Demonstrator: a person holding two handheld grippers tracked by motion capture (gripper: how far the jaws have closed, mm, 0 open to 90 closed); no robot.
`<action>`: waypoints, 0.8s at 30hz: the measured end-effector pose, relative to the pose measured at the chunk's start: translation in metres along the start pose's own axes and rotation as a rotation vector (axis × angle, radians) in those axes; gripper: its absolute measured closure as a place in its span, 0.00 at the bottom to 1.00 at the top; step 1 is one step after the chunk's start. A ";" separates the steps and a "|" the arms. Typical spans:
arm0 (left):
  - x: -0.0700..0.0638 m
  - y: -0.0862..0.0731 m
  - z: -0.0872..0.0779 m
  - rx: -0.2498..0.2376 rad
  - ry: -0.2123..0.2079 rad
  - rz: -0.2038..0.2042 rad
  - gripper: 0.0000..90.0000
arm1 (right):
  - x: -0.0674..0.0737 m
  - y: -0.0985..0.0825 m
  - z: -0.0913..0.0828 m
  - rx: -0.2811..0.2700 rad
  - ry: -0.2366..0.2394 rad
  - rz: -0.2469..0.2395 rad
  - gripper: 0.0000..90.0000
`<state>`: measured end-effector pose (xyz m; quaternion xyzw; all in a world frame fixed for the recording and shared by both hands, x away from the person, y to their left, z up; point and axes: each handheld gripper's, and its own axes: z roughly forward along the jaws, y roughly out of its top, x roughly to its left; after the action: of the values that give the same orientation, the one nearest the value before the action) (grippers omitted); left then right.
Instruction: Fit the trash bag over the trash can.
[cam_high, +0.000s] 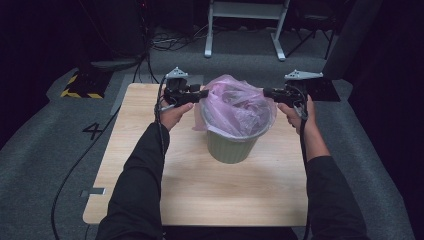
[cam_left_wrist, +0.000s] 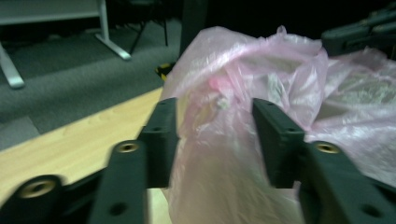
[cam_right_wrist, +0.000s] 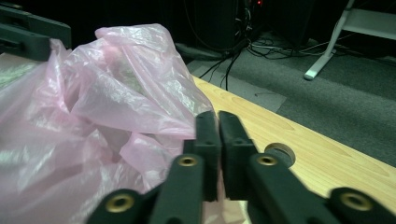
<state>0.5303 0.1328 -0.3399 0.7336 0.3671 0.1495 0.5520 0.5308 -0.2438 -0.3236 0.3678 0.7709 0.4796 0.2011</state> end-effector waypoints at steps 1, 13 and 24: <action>0.000 0.001 -0.001 -0.007 0.008 -0.006 0.46 | 0.000 0.000 0.000 -0.007 -0.011 -0.002 1.00; 0.014 -0.010 0.001 0.015 0.038 -0.073 0.43 | -0.008 -0.011 0.017 0.016 -0.099 0.052 1.00; 0.009 -0.016 -0.010 0.010 -0.023 -0.028 0.39 | -0.018 -0.037 0.028 0.072 -0.048 0.130 1.00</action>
<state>0.5241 0.1479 -0.3522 0.7328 0.3718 0.1316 0.5545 0.5474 -0.2508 -0.3701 0.4355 0.7571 0.4547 0.1744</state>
